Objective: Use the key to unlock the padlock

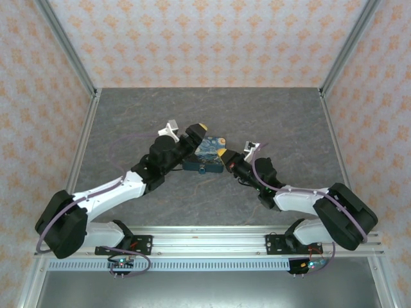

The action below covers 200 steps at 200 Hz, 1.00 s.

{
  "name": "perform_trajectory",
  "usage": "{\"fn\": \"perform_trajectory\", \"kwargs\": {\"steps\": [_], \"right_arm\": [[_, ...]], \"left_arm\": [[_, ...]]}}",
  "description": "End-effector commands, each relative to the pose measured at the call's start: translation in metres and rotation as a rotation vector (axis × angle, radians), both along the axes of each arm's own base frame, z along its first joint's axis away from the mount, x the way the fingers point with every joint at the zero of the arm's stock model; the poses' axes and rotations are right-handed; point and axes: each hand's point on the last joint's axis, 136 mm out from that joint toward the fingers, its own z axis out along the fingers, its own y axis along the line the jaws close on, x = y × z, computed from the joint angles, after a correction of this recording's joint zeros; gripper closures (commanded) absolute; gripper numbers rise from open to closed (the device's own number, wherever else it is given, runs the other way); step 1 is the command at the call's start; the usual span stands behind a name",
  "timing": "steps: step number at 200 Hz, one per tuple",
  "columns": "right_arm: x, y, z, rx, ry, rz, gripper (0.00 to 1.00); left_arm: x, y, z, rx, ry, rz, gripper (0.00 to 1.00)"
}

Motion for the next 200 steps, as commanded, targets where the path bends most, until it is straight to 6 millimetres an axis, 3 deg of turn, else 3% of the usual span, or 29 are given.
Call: {"fn": "perform_trajectory", "kwargs": {"steps": [1,33,75,108,141,200], "right_arm": [[-0.004,-0.002,-0.003,-0.029,-0.018,0.014,1.0],[0.0,-0.005,-0.007,-0.047,-0.012,0.019,1.0],[0.006,-0.007,-0.015,-0.085,0.012,0.027,1.0],[0.011,0.0,-0.027,-0.108,0.042,0.046,1.0],[0.023,0.009,-0.035,-0.1,0.064,0.042,1.0],[0.046,0.023,-0.046,-0.086,0.103,0.03,1.0]], "left_arm": [[-0.011,0.019,-0.036,0.204,0.093,-0.031,0.21],[-0.029,0.031,-0.072,0.432,0.17,-0.121,0.21],[-0.052,0.033,-0.123,0.529,0.238,-0.226,0.21],[-0.061,0.02,-0.146,0.606,0.234,-0.305,0.34],[-0.063,0.005,-0.161,0.672,0.173,-0.356,0.43],[-0.05,0.009,-0.197,0.802,0.107,-0.338,0.44]]}}
